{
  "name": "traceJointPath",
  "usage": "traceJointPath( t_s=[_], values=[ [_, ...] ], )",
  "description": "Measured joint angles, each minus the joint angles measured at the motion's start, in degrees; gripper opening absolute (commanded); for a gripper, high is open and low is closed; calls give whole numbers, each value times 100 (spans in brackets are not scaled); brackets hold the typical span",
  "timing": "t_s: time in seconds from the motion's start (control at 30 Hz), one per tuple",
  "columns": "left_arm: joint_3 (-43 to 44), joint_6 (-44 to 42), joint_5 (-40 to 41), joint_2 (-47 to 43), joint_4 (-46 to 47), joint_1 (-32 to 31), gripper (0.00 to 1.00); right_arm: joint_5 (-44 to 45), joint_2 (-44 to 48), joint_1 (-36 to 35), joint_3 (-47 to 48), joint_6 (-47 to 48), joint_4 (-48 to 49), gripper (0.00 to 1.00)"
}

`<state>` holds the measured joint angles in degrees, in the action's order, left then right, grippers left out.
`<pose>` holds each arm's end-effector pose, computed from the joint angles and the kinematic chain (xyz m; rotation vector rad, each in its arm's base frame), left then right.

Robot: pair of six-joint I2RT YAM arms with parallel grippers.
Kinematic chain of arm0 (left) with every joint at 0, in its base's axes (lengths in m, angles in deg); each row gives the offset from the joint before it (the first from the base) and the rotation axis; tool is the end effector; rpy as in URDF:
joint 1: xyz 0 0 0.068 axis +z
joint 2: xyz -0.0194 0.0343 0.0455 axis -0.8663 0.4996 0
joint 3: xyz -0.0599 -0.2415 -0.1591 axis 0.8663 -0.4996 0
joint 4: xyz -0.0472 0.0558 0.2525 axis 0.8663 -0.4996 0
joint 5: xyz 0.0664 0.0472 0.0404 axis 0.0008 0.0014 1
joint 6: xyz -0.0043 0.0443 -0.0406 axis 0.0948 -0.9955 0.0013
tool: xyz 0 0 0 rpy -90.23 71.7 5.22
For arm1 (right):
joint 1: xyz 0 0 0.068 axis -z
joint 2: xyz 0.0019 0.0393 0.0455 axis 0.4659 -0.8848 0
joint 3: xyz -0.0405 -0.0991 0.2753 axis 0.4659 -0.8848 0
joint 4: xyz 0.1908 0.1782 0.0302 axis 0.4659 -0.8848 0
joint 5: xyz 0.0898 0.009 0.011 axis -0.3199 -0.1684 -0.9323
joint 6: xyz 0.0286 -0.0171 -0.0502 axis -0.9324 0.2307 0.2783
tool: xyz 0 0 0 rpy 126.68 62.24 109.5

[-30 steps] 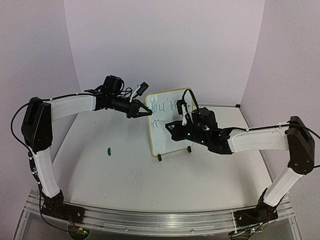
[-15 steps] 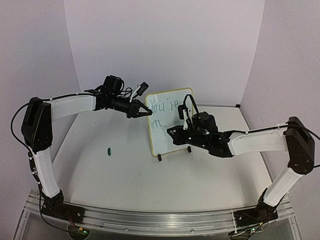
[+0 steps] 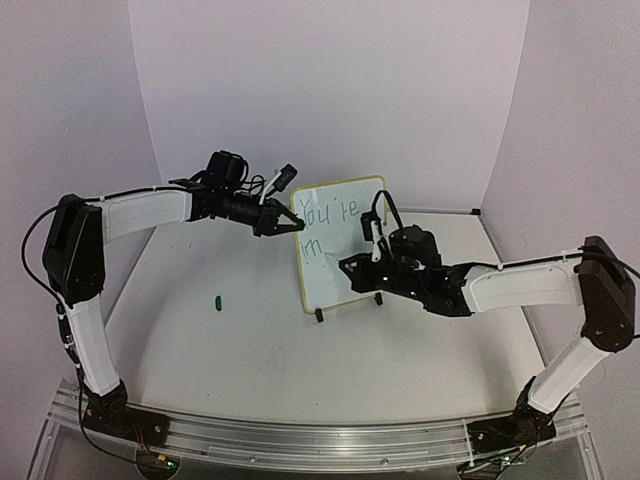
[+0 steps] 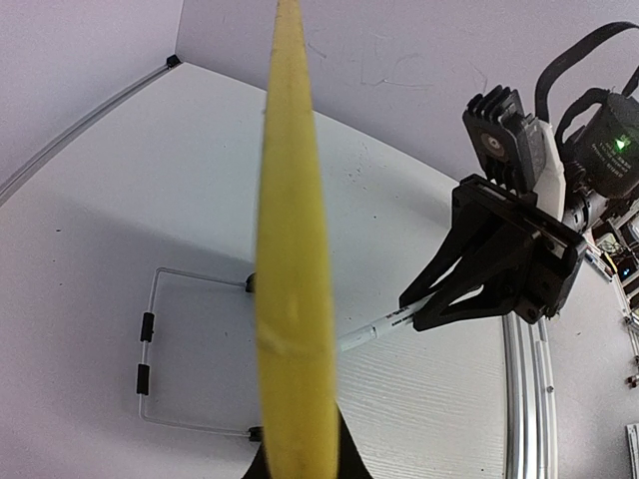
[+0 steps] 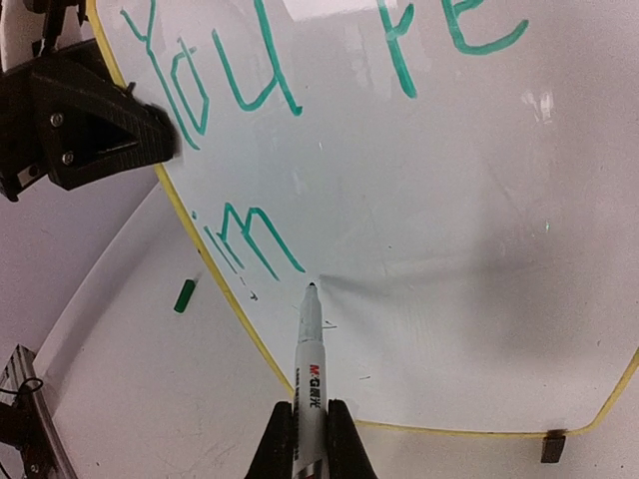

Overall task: Write a sentence on the whiteboard
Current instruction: Pick up the sentence from the whiteboard.

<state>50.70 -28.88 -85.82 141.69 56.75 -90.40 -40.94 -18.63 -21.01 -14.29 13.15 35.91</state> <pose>0.3671 -0.2549 0.2997 1.2059 1.7609 -1.1488 0.2435 0.2795 0.2520 -0.4479 1.9358 0.8673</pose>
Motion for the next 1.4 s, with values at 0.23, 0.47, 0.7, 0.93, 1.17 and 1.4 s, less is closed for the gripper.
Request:
traceJointPath(
  t_s=[0.23,0.47,0.7,0.93,1.17,1.4],
  values=[
    [0,0,0,0,0,-2,0,-279,271,93,-11,9,-18,0],
    [0,0,0,0,0,-2,0,-840,271,356,-119,20,63,0],
    [0,-3,2,0,0,-7,0,-1479,271,657,-275,-2,340,0],
    [3,-24,30,-11,0,-40,0,-1810,268,765,-301,0,541,0],
    [31,-44,70,-11,-44,-61,0,-1918,148,776,-276,-2,603,0],
    [33,-50,70,-11,-48,-61,0,-1917,-33,876,-118,-32,701,0]
  ],
)
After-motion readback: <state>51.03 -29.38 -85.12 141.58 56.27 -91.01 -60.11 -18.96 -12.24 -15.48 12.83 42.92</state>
